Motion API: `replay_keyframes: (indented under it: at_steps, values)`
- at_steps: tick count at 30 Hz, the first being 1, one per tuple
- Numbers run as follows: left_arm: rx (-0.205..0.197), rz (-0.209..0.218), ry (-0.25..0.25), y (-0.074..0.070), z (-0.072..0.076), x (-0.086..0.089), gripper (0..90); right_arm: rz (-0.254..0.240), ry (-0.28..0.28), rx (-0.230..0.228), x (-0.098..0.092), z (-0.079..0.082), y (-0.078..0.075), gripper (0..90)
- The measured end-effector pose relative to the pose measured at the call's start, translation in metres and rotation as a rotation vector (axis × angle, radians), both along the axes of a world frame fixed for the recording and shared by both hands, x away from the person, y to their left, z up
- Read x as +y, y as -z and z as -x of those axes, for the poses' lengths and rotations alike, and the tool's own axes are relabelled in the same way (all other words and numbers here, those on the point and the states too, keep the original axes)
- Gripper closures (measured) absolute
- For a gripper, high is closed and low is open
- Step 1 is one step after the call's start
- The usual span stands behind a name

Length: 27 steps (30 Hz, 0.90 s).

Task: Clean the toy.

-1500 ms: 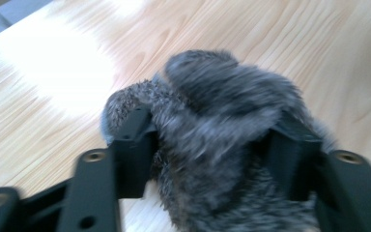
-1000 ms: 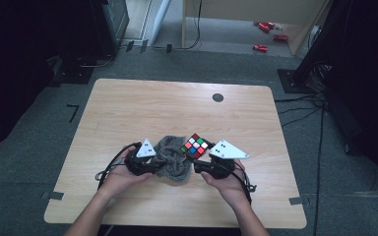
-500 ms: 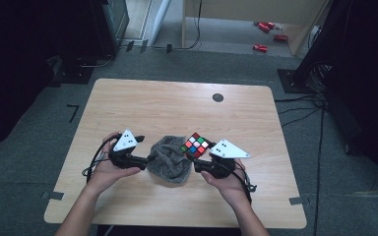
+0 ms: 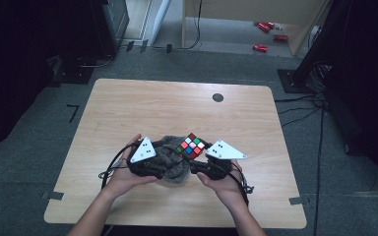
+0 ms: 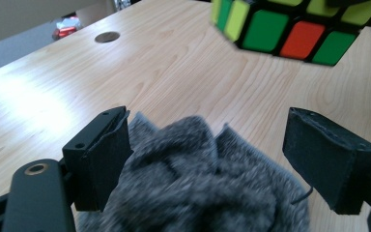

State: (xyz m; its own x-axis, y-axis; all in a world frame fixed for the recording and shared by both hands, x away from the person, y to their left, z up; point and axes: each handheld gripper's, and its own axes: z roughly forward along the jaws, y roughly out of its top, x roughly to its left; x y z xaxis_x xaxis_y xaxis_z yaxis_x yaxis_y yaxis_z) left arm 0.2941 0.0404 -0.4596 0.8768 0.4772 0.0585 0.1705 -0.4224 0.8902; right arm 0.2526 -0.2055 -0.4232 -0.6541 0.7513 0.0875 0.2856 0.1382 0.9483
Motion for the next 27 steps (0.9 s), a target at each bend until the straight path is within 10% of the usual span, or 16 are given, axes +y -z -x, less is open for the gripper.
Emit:
replay_keyframes:
  at_steps: [27]
  values:
    - [-0.158,0.086,-0.037,0.011,0.02,-0.029,25.8,-0.1,0.062,0.136,0.019,0.0,0.013,34.6]
